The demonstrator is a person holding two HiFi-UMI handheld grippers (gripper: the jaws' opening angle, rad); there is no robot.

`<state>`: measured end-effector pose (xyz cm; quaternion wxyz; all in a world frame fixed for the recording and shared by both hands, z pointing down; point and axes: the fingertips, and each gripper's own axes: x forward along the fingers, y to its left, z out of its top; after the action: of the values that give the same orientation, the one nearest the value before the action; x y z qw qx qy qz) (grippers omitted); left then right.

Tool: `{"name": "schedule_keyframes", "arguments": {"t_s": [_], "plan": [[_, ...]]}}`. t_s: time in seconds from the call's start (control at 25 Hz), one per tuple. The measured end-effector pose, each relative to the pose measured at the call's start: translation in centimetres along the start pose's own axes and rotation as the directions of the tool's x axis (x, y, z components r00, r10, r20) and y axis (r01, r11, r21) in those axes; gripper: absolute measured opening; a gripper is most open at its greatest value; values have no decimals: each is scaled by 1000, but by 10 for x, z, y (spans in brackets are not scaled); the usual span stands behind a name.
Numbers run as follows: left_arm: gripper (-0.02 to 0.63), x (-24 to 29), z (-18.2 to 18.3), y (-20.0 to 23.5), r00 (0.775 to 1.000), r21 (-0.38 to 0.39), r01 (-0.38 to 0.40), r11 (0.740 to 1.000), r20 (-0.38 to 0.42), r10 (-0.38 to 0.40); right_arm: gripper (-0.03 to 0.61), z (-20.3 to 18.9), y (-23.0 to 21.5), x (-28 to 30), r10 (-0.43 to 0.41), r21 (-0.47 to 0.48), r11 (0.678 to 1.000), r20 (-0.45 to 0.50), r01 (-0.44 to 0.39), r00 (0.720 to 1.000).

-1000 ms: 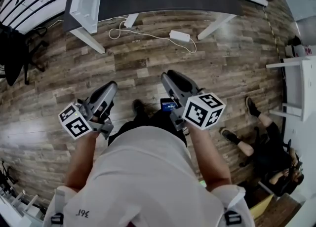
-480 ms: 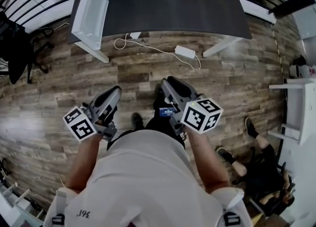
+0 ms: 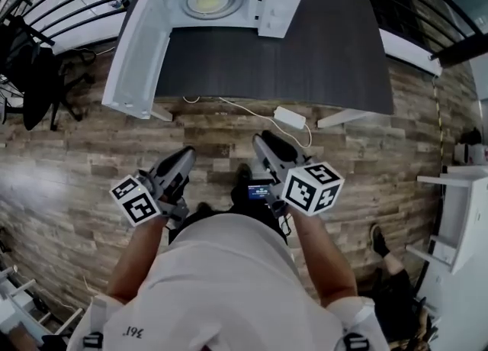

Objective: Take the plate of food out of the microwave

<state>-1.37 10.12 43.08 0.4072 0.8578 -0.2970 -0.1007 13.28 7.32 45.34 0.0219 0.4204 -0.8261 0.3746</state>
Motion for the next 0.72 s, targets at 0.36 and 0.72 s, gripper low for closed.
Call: {"name": "schedule_keyframes", "arguments": {"t_s": [0.36, 0.72], "plan": [[5, 56, 15, 7, 999, 22, -52, 998, 15, 52, 104, 33, -45, 11, 19, 9, 1000, -35, -19, 999], [5, 84, 40, 42, 995, 68, -80, 994, -50, 84, 104, 52, -54, 54, 2, 10, 1000, -62, -1, 998]]}}
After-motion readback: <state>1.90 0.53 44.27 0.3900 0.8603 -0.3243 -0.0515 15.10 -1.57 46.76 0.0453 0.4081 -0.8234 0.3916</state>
